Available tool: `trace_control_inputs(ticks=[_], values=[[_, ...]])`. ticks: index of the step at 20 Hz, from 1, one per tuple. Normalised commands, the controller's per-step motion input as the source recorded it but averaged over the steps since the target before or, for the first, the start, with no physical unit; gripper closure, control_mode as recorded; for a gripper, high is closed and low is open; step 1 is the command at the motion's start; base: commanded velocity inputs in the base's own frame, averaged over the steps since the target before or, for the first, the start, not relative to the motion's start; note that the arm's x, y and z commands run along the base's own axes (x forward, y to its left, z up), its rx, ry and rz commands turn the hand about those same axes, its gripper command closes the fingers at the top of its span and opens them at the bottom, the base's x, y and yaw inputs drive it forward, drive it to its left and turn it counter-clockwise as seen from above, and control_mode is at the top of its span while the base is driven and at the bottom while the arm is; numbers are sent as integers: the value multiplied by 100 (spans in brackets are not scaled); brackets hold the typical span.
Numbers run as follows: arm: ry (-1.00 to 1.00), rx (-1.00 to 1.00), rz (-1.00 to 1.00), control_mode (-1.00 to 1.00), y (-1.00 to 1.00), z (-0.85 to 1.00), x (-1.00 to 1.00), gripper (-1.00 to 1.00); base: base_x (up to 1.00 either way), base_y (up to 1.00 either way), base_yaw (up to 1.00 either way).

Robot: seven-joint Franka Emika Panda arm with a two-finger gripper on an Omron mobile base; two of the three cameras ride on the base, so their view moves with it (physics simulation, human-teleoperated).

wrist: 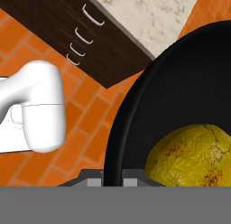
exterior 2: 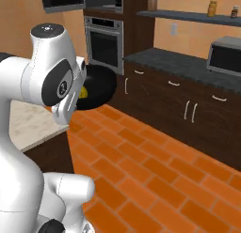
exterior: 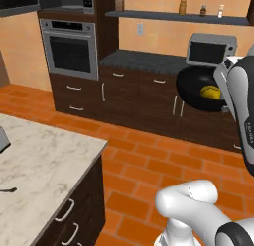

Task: Pick the lemon from the sink and place it in the bowl. Then pick the bowl and place it in the microwave. Then close the microwave door and press the start button.

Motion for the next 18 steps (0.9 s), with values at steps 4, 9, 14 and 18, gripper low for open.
trace_control_inputs(ticks=[4, 9, 14, 18], values=[[0, 0, 0, 100, 0, 0, 0, 100, 100, -49, 57], [0, 0, 0, 100, 0, 0, 0, 100, 99, -51, 57], [0, 0, 0, 100, 0, 0, 0, 100, 76, -59, 56], [0, 0, 0, 100, 0, 0, 0, 100, 76, -28, 52]])
